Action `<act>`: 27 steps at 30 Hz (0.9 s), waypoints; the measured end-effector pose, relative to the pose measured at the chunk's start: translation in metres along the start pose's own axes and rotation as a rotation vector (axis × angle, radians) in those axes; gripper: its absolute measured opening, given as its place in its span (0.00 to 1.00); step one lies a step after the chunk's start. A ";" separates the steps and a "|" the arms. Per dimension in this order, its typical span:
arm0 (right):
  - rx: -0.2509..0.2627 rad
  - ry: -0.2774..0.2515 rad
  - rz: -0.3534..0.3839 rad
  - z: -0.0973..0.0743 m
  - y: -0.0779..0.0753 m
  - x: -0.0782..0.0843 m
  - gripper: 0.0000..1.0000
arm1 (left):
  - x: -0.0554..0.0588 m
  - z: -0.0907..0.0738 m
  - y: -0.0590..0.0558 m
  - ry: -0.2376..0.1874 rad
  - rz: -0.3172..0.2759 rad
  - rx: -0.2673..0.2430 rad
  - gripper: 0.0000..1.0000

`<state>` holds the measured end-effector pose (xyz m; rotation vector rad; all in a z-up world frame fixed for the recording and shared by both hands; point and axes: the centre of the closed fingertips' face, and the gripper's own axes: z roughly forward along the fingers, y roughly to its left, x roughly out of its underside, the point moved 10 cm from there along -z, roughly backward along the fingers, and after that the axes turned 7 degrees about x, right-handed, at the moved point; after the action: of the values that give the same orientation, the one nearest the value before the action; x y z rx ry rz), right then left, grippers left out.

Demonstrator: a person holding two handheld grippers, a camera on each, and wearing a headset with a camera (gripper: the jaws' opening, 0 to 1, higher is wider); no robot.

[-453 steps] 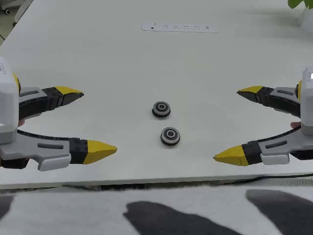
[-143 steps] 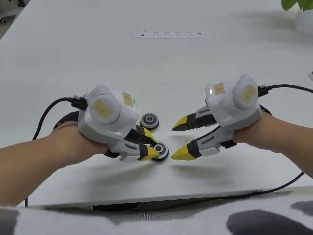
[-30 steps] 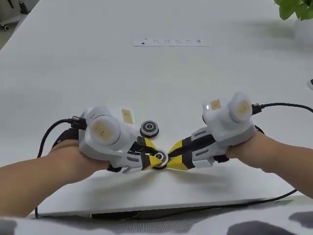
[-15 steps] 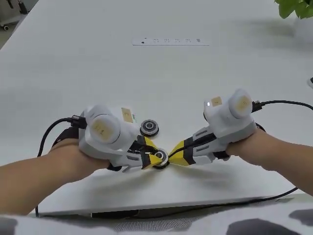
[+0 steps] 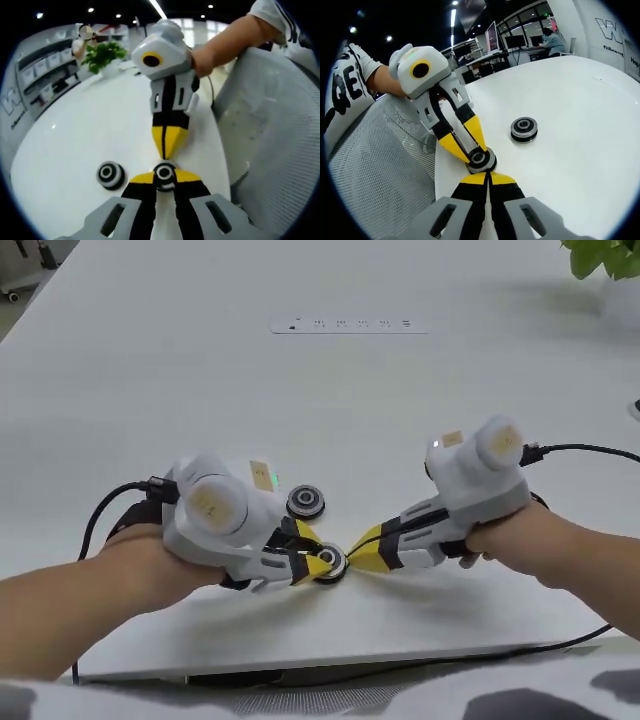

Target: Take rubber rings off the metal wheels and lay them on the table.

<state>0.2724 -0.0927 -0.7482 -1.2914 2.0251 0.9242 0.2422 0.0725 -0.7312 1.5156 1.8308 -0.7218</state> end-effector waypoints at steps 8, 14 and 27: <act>-0.003 -0.041 0.040 -0.003 0.000 -0.003 0.00 | -0.001 0.000 0.000 0.003 -0.007 -0.010 0.13; 0.001 -0.051 0.058 -0.003 0.001 -0.004 0.00 | -0.002 0.001 -0.001 0.011 -0.015 -0.022 0.13; -0.002 -0.050 0.067 -0.002 0.003 -0.006 0.00 | -0.005 0.001 -0.002 0.036 -0.032 -0.036 0.13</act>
<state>0.2715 -0.0901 -0.7411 -1.1964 2.0398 0.9790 0.2410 0.0687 -0.7282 1.4883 1.8883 -0.6777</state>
